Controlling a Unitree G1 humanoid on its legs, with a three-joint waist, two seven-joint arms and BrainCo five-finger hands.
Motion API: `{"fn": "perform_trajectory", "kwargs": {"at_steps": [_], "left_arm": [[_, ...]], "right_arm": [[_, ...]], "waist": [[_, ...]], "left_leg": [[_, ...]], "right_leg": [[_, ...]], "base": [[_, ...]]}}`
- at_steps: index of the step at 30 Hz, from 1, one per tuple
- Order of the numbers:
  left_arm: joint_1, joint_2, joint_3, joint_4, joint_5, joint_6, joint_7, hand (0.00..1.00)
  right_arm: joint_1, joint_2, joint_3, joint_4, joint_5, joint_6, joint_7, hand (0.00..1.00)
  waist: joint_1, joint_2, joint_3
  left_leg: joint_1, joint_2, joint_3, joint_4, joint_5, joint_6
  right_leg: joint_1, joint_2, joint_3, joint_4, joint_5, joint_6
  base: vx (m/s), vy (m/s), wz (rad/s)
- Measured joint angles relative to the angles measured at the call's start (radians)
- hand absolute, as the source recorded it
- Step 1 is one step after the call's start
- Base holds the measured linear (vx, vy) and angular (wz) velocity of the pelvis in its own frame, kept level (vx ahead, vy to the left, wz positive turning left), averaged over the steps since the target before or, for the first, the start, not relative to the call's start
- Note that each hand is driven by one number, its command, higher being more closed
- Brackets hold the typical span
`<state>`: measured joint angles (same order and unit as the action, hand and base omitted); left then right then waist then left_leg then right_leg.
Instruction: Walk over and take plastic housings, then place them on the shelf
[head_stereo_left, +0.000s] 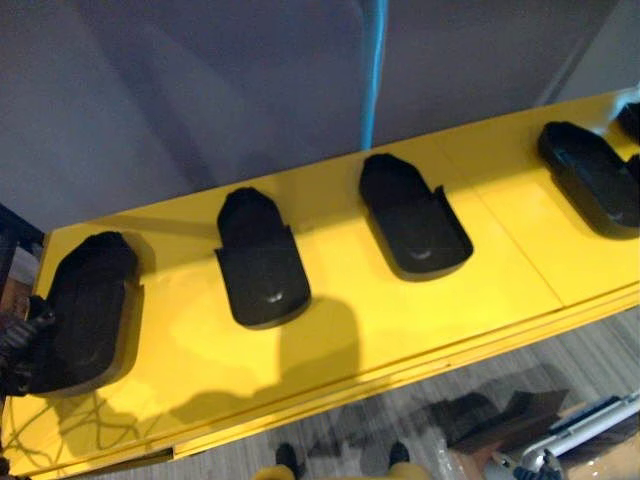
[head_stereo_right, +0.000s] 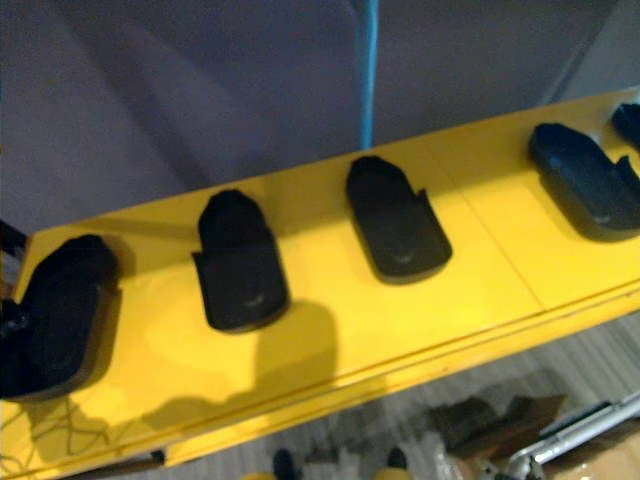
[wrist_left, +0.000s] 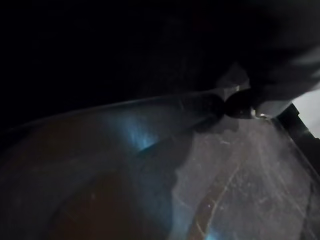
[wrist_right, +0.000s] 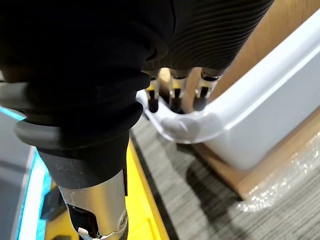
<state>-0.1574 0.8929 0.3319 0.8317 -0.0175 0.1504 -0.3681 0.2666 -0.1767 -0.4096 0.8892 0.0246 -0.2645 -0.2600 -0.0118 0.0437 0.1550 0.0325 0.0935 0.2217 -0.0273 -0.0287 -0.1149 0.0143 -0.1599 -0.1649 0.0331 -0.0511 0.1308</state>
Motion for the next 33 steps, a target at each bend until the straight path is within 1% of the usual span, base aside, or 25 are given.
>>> {"fn": "perform_trajectory", "kwargs": {"at_steps": [2,6,12,13,15,16,17,18,19,21,23,25,27,33], "left_arm": [[0.000,-0.024,0.000,-0.011,-0.015,0.000,0.024,1.00],[0.001,-0.039,0.000,-0.027,-0.015,-0.003,0.061,1.00],[0.014,-0.049,0.000,-0.038,-0.015,-0.010,0.085,1.00],[0.028,-0.051,0.000,-0.056,-0.015,-0.010,0.090,1.00],[0.041,-0.058,0.000,-0.076,-0.016,-0.009,0.106,1.00],[0.041,-0.059,0.000,-0.082,-0.016,-0.007,0.111,1.00],[0.041,-0.059,0.000,-0.084,-0.016,-0.004,0.112,1.00],[0.036,-0.059,0.000,-0.084,-0.016,-0.003,0.112,1.00],[0.027,-0.059,0.000,-0.082,-0.016,-0.004,0.111,1.00],[-0.011,-0.059,-0.006,-0.064,-0.017,-0.008,0.110,1.00],[-0.040,-0.057,-0.027,-0.060,-0.021,-0.008,0.114,1.00],[-0.063,-0.057,-0.047,-0.060,-0.021,-0.008,0.124,1.00],[-0.080,-0.057,-0.051,-0.058,-0.020,-0.007,0.128,1.00],[-0.115,-0.057,-0.063,-0.048,-0.013,0.002,0.149,1.00]], "right_arm": [[0.000,0.000,0.000,0.000,0.000,-0.005,0.000,0.00],[-0.001,0.000,0.000,0.000,-0.001,-0.005,0.000,0.00],[-0.001,0.000,0.000,-0.001,-0.001,-0.005,0.002,0.00],[-0.001,0.000,0.000,-0.003,-0.005,-0.014,0.016,0.00],[0.004,-0.001,0.009,-0.026,-0.052,-0.035,0.065,0.00],[0.011,-0.004,0.046,-0.071,-0.106,-0.043,0.105,0.00],[0.016,-0.010,0.074,-0.098,-0.136,-0.046,0.126,0.00],[0.019,-0.029,0.153,-0.148,-0.197,-0.048,0.184,0.00],[0.018,-0.035,0.195,-0.166,-0.221,-0.050,0.213,0.00],[0.008,-0.039,0.249,-0.169,-0.234,-0.057,0.243,0.00],[-0.007,-0.044,0.286,-0.166,-0.219,-0.060,0.249,0.00],[-0.013,-0.050,0.300,-0.165,-0.214,-0.064,0.251,0.00],[-0.018,-0.061,0.330,-0.162,-0.214,-0.065,0.252,0.00],[-0.042,-0.065,0.335,-0.152,-0.195,-0.066,0.238,0.00]], "waist": [[-0.001,-0.003,0.002],[-0.001,-0.005,0.004],[-0.003,-0.006,0.005],[-0.004,-0.007,0.006],[-0.003,-0.007,0.007],[-0.003,-0.007,0.009],[-0.003,-0.007,0.010],[-0.003,-0.009,0.011],[-0.002,-0.011,0.014],[-0.001,-0.012,0.025],[0.004,-0.010,0.030],[0.000,-0.006,0.031],[0.002,-0.007,0.031],[0.003,-0.007,0.033]], "left_leg": [[0.000,0.000,0.000,0.000,0.000,0.000],[0.001,-0.001,0.000,0.001,-0.001,0.001],[0.001,0.000,0.002,0.000,-0.001,0.002],[0.001,0.000,0.002,0.000,-0.001,0.002],[0.001,-0.001,0.001,0.000,-0.001,0.002],[0.001,-0.001,0.000,0.000,-0.001,0.002],[0.001,-0.001,0.000,0.000,-0.001,0.002],[0.001,-0.001,-0.001,0.001,-0.001,0.002],[0.001,-0.001,-0.006,0.001,-0.001,0.002],[-0.003,-0.002,-0.022,0.001,-0.001,0.002],[-0.021,-0.006,-0.033,0.005,0.000,0.002],[-0.039,-0.013,-0.058,0.004,0.003,0.005],[-0.047,-0.015,-0.065,0.004,0.003,0.005],[-0.061,-0.015,-0.075,0.015,0.005,0.005]], "right_leg": [[0.000,0.000,0.000,0.000,0.000,0.000],[-0.001,-0.001,0.000,0.003,0.000,0.000],[-0.002,-0.001,0.001,0.004,0.000,0.000],[-0.001,-0.001,0.001,0.003,0.000,0.000],[-0.001,-0.002,0.000,0.003,0.000,0.000],[0.000,-0.002,0.000,0.003,0.000,0.000],[0.000,-0.002,-0.001,0.003,0.000,0.000],[0.001,-0.002,-0.003,0.003,0.000,0.000],[0.002,-0.002,-0.007,0.003,0.000,0.000],[0.007,-0.004,-0.026,0.002,-0.001,0.001],[-0.003,-0.008,-0.035,0.001,0.000,0.001],[-0.004,-0.016,-0.059,0.000,-0.003,0.006],[-0.004,-0.016,-0.067,-0.002,-0.003,0.006],[0.001,-0.018,-0.083,-0.003,-0.003,0.006]], "base": [[0.00,0.000,0.00],[0.00,0.000,0.00],[0.00,0.000,0.00],[0.00,0.000,0.00],[0.00,0.000,0.00],[0.00,0.000,0.00],[0.00,0.000,0.00],[-0.01,-0.004,0.05],[-0.01,-0.006,0.09],[-0.02,-0.003,0.20],[-0.02,0.005,0.18],[0.02,0.010,0.28],[0.04,0.002,0.21],[0.03,-0.003,0.07]]}}
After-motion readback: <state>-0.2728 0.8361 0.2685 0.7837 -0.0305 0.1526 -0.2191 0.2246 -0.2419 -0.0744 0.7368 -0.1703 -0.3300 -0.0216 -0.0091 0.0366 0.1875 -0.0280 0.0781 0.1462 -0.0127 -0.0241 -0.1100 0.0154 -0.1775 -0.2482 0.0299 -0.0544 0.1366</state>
